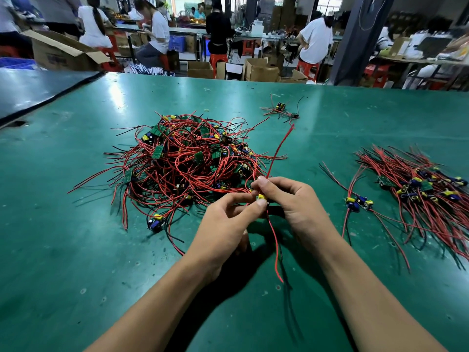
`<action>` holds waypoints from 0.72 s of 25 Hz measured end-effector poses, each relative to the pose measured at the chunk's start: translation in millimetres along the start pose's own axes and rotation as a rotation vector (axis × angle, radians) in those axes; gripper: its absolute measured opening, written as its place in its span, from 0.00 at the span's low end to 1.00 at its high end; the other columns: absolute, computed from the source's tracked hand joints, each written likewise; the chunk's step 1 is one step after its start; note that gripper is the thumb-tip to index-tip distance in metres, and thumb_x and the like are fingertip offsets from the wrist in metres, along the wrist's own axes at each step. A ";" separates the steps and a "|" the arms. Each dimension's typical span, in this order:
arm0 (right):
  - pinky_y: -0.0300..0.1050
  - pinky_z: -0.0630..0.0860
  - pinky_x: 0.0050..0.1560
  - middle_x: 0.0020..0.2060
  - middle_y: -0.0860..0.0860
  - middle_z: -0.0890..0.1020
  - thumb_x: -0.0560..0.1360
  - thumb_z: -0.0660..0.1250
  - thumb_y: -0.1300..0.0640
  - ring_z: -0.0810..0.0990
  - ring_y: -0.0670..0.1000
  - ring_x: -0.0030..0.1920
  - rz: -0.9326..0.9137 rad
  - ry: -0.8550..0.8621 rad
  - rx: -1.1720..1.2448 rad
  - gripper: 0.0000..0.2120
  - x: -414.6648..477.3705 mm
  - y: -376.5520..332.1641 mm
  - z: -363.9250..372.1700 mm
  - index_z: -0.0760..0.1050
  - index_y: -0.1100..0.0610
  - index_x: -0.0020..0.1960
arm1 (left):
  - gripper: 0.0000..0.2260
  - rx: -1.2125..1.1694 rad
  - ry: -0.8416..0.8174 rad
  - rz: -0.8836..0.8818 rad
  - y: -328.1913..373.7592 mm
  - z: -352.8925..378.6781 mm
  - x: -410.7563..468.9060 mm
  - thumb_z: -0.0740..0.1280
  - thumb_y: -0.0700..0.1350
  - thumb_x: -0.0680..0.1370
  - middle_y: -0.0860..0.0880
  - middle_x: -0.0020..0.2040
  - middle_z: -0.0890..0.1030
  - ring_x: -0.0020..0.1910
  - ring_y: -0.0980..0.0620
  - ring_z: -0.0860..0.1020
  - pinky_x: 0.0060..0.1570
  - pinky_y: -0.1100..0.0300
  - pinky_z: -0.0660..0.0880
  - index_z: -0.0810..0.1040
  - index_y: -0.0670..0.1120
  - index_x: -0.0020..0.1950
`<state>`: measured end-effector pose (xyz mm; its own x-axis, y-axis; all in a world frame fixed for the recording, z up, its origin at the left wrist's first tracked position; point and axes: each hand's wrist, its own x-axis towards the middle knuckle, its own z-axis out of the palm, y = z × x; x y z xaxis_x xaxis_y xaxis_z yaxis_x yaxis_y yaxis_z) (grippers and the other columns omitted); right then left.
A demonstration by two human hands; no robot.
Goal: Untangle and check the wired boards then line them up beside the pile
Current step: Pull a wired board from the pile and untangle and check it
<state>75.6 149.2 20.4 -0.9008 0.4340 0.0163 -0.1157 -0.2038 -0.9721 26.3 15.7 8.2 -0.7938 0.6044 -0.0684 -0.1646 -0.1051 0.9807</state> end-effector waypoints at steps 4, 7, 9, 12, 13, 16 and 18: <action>0.41 0.78 0.30 0.34 0.56 0.83 0.73 0.73 0.47 0.82 0.51 0.31 0.001 -0.043 -0.040 0.15 -3.1 0.6 5.7 0.83 0.60 0.42 | 0.08 -0.027 -0.042 0.003 0.0 -3.3 -0.5 0.72 0.39 0.75 0.48 0.33 0.80 0.22 0.54 0.63 0.21 0.65 0.59 0.82 0.45 0.53; 0.40 0.73 0.28 0.29 0.53 0.76 0.71 0.72 0.38 0.74 0.51 0.27 0.034 0.076 -0.150 0.20 0.8 -1.1 0.0 0.83 0.57 0.38 | 0.05 0.048 -0.132 -0.023 1.3 -7.4 -1.3 0.73 0.37 0.73 0.46 0.34 0.80 0.22 0.57 0.65 0.22 0.66 0.61 0.84 0.44 0.48; 0.41 0.71 0.28 0.28 0.52 0.72 0.68 0.72 0.36 0.71 0.51 0.27 0.068 0.115 -0.183 0.22 2.0 -2.4 -2.8 0.83 0.56 0.37 | 0.05 0.052 -0.201 -0.042 3.1 -7.5 -2.8 0.72 0.36 0.73 0.48 0.35 0.81 0.22 0.59 0.68 0.23 0.67 0.63 0.83 0.43 0.48; 0.38 0.69 0.24 0.25 0.51 0.73 0.68 0.72 0.38 0.70 0.49 0.23 0.084 0.087 -0.167 0.20 0.7 -1.9 -1.5 0.81 0.56 0.34 | 0.03 0.043 -0.215 -0.051 6.0 -6.9 -3.1 0.71 0.35 0.74 0.50 0.30 0.76 0.22 0.58 0.65 0.23 0.69 0.59 0.81 0.42 0.46; 0.37 0.68 0.23 0.24 0.51 0.73 0.70 0.72 0.39 0.69 0.48 0.22 0.078 0.069 -0.166 0.19 0.2 -1.0 0.1 0.81 0.56 0.34 | 0.01 0.047 -0.204 -0.053 6.4 -6.4 -2.6 0.71 0.37 0.74 0.51 0.28 0.74 0.23 0.57 0.62 0.23 0.67 0.55 0.81 0.42 0.45; 0.36 0.67 0.21 0.24 0.51 0.74 0.75 0.71 0.44 0.70 0.46 0.21 0.059 0.037 -0.147 0.18 -0.5 1.0 5.1 0.80 0.56 0.34 | 0.05 0.031 -0.169 -0.056 7.0 -3.1 -2.9 0.68 0.42 0.77 0.51 0.27 0.78 0.22 0.57 0.61 0.24 0.64 0.52 0.82 0.41 0.45; 0.35 0.67 0.21 0.24 0.50 0.75 0.76 0.70 0.44 0.71 0.46 0.21 0.069 0.050 -0.151 0.18 -0.6 0.9 8.1 0.80 0.55 0.34 | 0.05 -0.059 -0.162 -0.046 8.6 0.6 -4.5 0.67 0.38 0.78 0.49 0.30 0.82 0.20 0.62 0.68 0.22 0.72 0.61 0.82 0.40 0.45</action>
<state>72.7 141.6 21.5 -0.8819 0.4676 -0.0599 0.0134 -0.1023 -0.9947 28.7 12.6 17.1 -0.6807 0.7284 -0.0784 -0.2366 -0.1172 0.9645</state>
